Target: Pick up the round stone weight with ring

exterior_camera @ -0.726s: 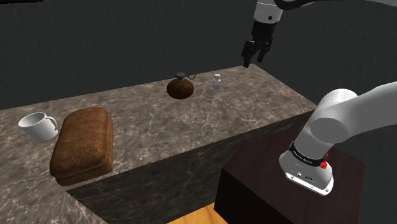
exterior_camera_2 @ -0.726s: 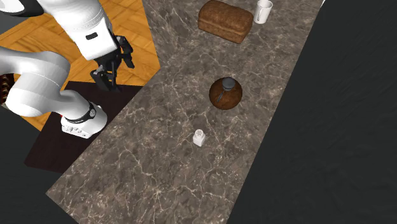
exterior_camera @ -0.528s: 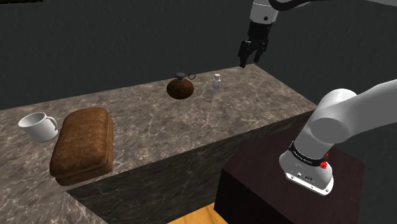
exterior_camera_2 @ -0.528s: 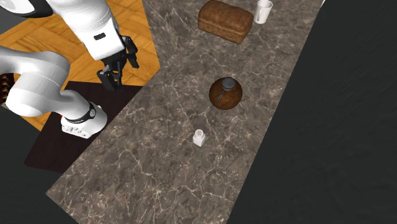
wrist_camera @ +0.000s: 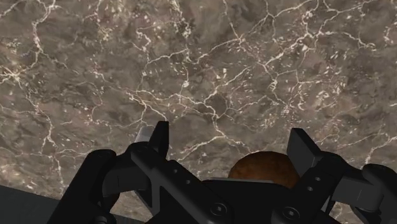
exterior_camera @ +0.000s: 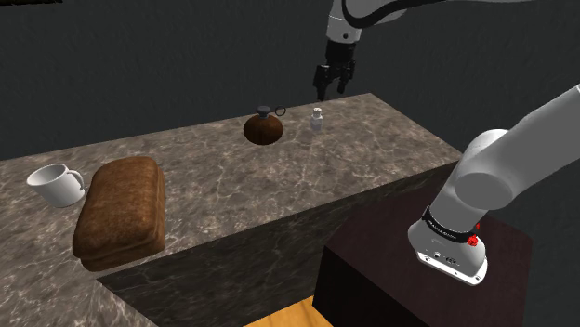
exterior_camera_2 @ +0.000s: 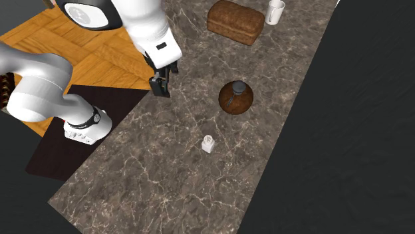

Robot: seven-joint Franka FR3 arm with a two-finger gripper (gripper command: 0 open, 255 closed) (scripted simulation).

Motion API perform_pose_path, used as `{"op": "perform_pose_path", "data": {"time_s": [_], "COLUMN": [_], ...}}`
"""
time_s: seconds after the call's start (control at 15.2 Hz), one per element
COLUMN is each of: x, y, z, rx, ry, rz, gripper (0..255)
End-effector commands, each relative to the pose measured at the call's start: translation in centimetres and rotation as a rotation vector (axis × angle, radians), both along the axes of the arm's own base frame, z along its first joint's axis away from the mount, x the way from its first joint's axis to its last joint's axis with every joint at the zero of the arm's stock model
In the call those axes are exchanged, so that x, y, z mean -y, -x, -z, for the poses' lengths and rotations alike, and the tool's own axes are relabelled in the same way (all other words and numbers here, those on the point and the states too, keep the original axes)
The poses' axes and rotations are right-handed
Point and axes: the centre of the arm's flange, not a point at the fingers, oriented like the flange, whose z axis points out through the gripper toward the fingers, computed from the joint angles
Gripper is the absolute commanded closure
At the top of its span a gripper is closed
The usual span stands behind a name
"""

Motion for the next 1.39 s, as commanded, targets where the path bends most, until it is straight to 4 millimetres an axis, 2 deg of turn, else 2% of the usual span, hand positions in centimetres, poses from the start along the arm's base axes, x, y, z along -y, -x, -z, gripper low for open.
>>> {"op": "perform_pose_path", "data": {"time_s": [0.0, 1.19, 1.32], "x": [-0.8, -8.0, -8.0], "y": [-2.4, -23.7, -23.7], "z": [0.8, 6.9, 7.4], "rx": [0.003, 0.031, 0.031], "ry": [-0.004, -0.035, -0.035], "rz": [-0.009, -0.089, -0.089], "gripper": [0, 0, 0]}}
